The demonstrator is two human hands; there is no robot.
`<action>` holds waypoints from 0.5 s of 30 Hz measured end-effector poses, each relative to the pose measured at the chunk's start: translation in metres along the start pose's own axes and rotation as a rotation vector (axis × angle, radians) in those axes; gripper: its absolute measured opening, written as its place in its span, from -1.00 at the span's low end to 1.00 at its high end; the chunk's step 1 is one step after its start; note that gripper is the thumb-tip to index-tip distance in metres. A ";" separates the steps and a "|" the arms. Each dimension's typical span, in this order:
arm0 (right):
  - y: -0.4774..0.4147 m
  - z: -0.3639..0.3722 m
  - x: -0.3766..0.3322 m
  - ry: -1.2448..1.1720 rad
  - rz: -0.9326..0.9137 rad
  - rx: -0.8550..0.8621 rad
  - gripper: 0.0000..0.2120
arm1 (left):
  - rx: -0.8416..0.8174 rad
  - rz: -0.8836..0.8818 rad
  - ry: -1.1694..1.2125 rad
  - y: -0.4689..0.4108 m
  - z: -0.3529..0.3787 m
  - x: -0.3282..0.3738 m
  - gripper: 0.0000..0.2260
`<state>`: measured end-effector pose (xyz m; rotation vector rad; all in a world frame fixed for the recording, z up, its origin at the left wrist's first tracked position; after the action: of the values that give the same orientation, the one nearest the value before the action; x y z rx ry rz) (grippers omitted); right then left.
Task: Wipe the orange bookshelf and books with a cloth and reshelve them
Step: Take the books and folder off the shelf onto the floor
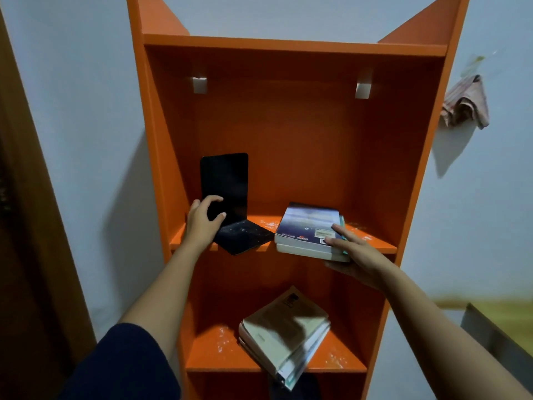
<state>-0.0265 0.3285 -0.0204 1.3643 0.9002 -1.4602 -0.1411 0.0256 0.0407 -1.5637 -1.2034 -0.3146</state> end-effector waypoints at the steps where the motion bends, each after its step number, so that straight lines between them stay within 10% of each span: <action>1: 0.001 0.003 0.000 -0.030 0.009 0.002 -0.43 | 0.003 0.020 -0.014 0.001 0.000 0.001 -0.72; 15: 0.139 0.009 0.028 -0.174 -0.147 0.129 -0.51 | 0.095 0.204 -0.135 0.112 -0.110 0.039 -0.57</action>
<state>0.1032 0.2720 -0.0370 1.2611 0.8197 -1.7473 0.0085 -0.0362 0.0458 -1.6289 -1.1327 -0.0183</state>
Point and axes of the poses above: each hand's wrist, its own y-axis away from the middle knuckle, its own z-axis out of the palm, x = y × z, the point moved 9 cm from there along -y, towards the middle knuckle, and after that the axes turned 8 degrees about x, right-handed, at the moved point
